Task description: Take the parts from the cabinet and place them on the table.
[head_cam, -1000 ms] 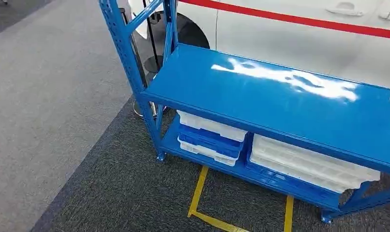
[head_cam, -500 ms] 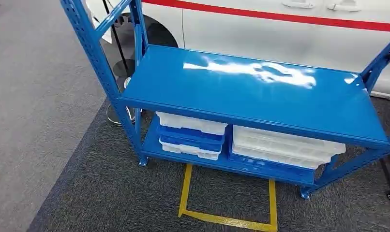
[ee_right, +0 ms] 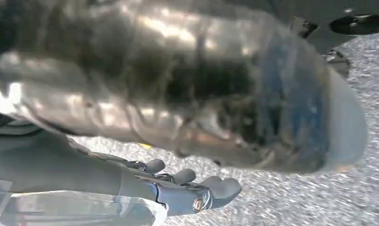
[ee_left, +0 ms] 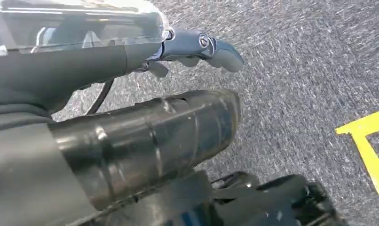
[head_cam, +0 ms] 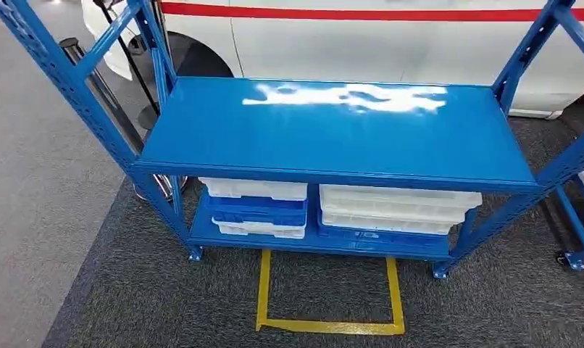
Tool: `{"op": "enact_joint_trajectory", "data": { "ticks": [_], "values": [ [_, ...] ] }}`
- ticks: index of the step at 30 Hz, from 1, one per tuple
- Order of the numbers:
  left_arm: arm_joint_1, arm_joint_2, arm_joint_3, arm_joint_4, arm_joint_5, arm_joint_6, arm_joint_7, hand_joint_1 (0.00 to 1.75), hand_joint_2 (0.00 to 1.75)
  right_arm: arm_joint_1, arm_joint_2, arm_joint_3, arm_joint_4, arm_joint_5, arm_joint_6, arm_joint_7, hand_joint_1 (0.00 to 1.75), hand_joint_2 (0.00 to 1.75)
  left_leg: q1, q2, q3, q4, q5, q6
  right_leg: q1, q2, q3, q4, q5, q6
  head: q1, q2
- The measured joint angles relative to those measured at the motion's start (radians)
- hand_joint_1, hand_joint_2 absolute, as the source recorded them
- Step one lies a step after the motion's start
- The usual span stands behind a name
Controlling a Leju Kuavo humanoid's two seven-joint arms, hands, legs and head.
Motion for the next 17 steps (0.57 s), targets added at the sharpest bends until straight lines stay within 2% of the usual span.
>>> {"op": "enact_joint_trajectory", "data": {
  "ticks": [1, 2, 3, 4, 5, 6, 9, 13, 14, 17],
  "values": [
    [-0.001, 0.000, 0.000, 0.000, 0.000, 0.000, 0.000, 0.00, 0.00, 0.000, 0.001, 0.000, 0.000, 0.002, 0.000, 0.003, 0.00, 0.00, 0.000, 0.000, 0.041, -0.095, 0.055, 0.005, 0.000, 0.006, 0.003, 0.001, -0.001, 0.001, 0.000, 0.000],
    [0.000, 0.000, 0.000, 0.000, 0.000, 0.000, 0.000, 0.00, 0.00, 0.000, 0.002, 0.000, 0.000, 0.002, 0.000, 0.005, 0.00, 0.00, 0.000, -0.003, 0.079, -0.182, 0.098, 0.010, 0.000, 0.009, 0.004, 0.002, -0.002, 0.004, 0.000, 0.000],
    [0.000, 0.000, 0.001, 0.000, 0.001, 0.000, -0.001, 0.00, 0.00, 0.000, 0.003, 0.000, 0.000, 0.002, 0.000, 0.007, 0.00, 0.00, -0.003, -0.009, 0.094, -0.232, 0.100, 0.015, 0.005, 0.011, 0.002, 0.005, -0.004, 0.008, 0.000, 0.000],
    [-0.003, 0.000, 0.001, 0.000, 0.003, 0.000, -0.001, 0.00, 0.00, -0.001, 0.003, 0.000, 0.000, 0.002, 0.000, 0.009, 0.00, 0.00, -0.004, -0.010, 0.094, -0.244, 0.100, 0.018, 0.008, 0.015, -0.002, 0.009, -0.005, 0.013, 0.000, 0.000],
    [-0.005, 0.000, 0.001, 0.000, 0.003, -0.001, -0.001, 0.00, 0.00, -0.002, 0.003, 0.000, 0.000, 0.002, 0.000, 0.009, 0.00, 0.00, 0.000, -0.010, 0.094, -0.249, 0.105, 0.015, 0.013, 0.014, -0.003, 0.012, -0.011, 0.013, 0.001, 0.000],
    [-0.005, -0.001, 0.001, 0.000, 0.003, -0.001, -0.001, 0.00, 0.00, -0.001, 0.003, 0.000, 0.000, 0.002, 0.000, 0.009, 0.00, 0.00, -0.003, -0.010, 0.095, -0.247, 0.103, 0.014, 0.010, 0.014, -0.002, 0.009, -0.008, -0.002, 0.000, 0.000],
    [-0.003, -0.001, 0.002, 0.000, 0.005, -0.002, -0.001, 0.00, 0.00, 0.000, 0.003, 0.000, 0.000, 0.005, -0.002, 0.016, 0.00, 0.00, -0.008, -0.010, 0.096, -0.246, 0.104, 0.018, 0.007, 0.013, 0.001, 0.005, -0.004, 0.010, 0.001, 0.000],
    [-0.005, -0.001, 0.002, 0.000, 0.005, -0.002, 0.002, 0.00, 0.00, 0.000, 0.003, 0.000, 0.000, 0.014, -0.003, 0.024, 0.00, 0.00, -0.009, -0.010, 0.094, -0.245, 0.104, 0.024, 0.006, 0.013, 0.003, -0.002, 0.000, 0.019, 0.000, 0.000],
    [-0.005, -0.001, 0.002, 0.000, 0.005, -0.002, 0.004, 0.00, 1.75, 0.000, 0.003, 0.000, 0.000, 0.016, -0.003, 0.027, 0.00, 0.00, -0.009, -0.010, 0.094, -0.245, 0.105, 0.025, 0.006, 0.013, 0.003, -0.002, 0.001, 0.020, 0.000, 0.000],
    [-0.005, -0.001, 0.002, 0.000, 0.005, -0.002, 0.005, 0.00, 1.75, -0.001, 0.003, 0.001, 0.000, 0.021, -0.003, 0.034, 0.00, 0.00, -0.010, -0.010, 0.094, -0.245, 0.104, 0.026, 0.005, 0.013, 0.003, -0.003, 0.000, 0.022, 0.000, 0.000]
  ]
}}
